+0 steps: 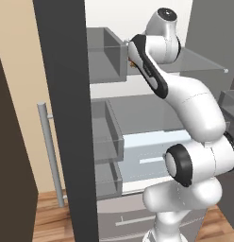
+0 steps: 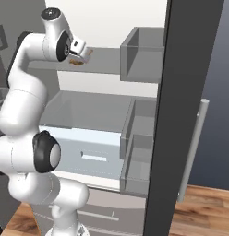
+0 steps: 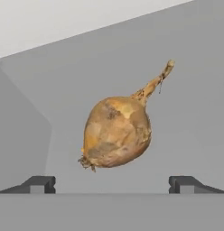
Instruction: Grab the onion and lemon from the fridge, place them in the blender, close the lid, and turn on the blender to create a marinade.
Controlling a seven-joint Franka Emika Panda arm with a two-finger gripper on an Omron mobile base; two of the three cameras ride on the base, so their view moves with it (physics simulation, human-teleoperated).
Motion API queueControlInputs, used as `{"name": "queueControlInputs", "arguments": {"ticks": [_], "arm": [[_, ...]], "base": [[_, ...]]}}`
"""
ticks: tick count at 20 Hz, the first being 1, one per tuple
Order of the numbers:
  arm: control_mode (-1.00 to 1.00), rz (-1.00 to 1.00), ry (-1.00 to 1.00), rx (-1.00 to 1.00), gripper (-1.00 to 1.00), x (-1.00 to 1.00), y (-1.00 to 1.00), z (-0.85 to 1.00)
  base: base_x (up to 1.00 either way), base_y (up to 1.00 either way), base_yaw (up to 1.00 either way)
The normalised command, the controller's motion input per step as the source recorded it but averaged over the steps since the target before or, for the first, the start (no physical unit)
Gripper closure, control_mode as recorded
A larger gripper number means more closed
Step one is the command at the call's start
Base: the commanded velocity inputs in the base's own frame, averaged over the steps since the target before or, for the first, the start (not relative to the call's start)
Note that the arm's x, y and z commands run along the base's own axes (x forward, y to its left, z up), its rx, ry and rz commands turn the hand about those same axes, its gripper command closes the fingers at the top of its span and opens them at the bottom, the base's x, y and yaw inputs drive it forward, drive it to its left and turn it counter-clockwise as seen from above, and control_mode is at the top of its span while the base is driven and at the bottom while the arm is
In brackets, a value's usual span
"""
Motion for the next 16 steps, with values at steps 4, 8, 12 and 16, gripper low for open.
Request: {"name": "queueControlInputs", "arguments": {"ticks": [4, 8, 12, 16], "arm": [[-1.00, 0.00, 0.00, 0.00, -1.00, 0.48, 0.00, -0.17], [-1.00, 0.00, 0.00, 0.00, -1.00, 0.46, 0.00, -0.10], [-1.00, 0.00, 0.00, 0.00, -1.00, 0.43, 0.00, -0.04], [-1.00, 0.00, 0.00, 0.00, -1.00, 0.13, 0.00, -0.11]], "base": [[0.00, 0.00, 0.00], [0.00, 0.00, 0.00], [0.00, 0.00, 0.00], [0.00, 0.00, 0.00]]}}
